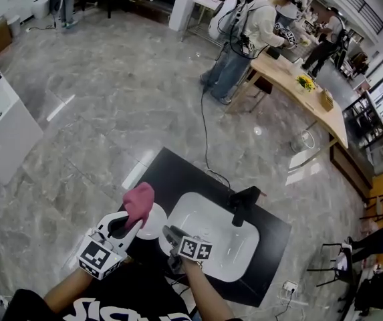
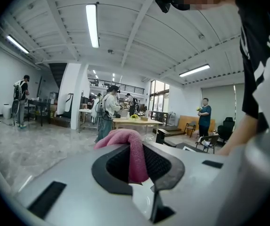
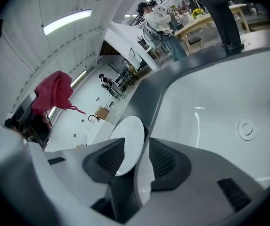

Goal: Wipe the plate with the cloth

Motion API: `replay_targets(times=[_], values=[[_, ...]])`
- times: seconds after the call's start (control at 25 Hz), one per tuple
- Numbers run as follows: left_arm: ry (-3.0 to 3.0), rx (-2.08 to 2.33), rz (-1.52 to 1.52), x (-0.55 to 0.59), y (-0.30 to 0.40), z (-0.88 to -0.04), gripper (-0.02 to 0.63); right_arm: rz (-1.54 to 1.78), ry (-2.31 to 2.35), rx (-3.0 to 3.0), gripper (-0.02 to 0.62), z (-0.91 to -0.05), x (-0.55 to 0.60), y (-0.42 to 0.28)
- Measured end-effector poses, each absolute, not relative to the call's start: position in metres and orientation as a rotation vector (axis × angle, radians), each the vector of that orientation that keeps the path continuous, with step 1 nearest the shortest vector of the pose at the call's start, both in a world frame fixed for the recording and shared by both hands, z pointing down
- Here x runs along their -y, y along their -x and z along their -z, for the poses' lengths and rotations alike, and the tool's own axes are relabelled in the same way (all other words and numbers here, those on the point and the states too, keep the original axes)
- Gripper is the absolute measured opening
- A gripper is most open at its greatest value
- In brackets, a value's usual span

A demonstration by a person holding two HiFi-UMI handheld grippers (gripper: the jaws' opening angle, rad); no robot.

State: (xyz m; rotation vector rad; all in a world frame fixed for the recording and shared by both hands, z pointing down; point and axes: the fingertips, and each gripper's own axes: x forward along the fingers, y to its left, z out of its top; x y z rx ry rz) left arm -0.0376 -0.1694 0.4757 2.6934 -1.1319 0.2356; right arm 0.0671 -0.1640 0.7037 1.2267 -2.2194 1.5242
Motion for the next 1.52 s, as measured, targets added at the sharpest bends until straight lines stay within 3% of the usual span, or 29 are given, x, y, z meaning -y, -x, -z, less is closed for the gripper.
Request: replay_targets(times=[0.8, 1.52], values=[[-2.609, 1.225, -0.291, 0.189, 0.054, -0.474, 0.052, -1.768, -1.014, 2.151, 0.15, -0.734, 0.162, -0.04], [-2.628, 1.194, -0.29, 0.181, 0.055, -0.487, 0.052, -1.965, -1.016, 2.111, 0.066, -0.725, 0.162, -0.043]])
